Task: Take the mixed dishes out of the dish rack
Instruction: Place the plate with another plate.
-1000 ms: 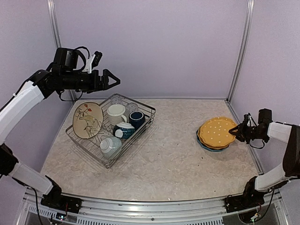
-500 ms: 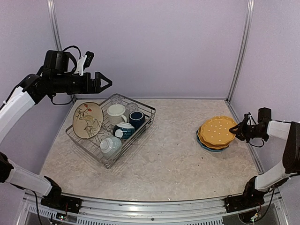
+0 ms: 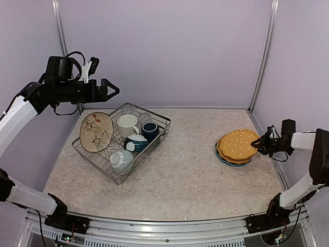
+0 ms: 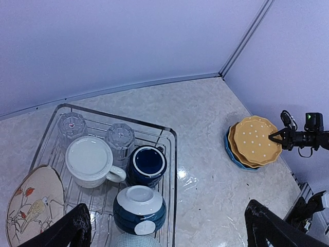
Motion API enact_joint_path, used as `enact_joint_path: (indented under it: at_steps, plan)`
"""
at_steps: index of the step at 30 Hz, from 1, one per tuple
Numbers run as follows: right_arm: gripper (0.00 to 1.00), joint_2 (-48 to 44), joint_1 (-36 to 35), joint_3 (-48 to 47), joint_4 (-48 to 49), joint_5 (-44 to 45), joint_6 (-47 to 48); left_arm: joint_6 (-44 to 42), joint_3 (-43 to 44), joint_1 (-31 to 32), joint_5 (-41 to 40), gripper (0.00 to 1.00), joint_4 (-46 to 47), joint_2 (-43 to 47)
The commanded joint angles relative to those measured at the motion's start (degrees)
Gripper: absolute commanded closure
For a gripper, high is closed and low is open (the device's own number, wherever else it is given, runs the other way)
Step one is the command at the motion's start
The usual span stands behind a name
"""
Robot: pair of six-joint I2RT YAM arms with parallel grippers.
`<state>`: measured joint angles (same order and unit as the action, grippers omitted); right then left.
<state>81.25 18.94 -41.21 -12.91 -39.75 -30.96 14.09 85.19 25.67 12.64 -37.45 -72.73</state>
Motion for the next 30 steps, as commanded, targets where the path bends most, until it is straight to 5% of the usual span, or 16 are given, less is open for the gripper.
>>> enact_joint_path:
  at_steps: [1,13,25,30]
  plan:
    - [1.00,0.12,-0.84,-1.32,5.59,-2.36,-0.94,0.75,-0.82,-0.69,0.83,0.01,0.32,0.83]
    - [0.99,2.31,-3.68,-0.26,8.84,-0.88,-2.22,1.32,-1.00,-1.39,1.68,0.01,0.72,0.71]
    - [0.48,-2.37,-3.88,-1.77,-3.64,9.21,7.68,1.62,-1.17,-2.79,2.03,0.01,0.82,0.10]
    - [0.37,-4.02,-3.89,-2.97,-7.55,12.28,10.76,1.20,-1.44,-3.44,0.60,0.01,0.72,0.12]
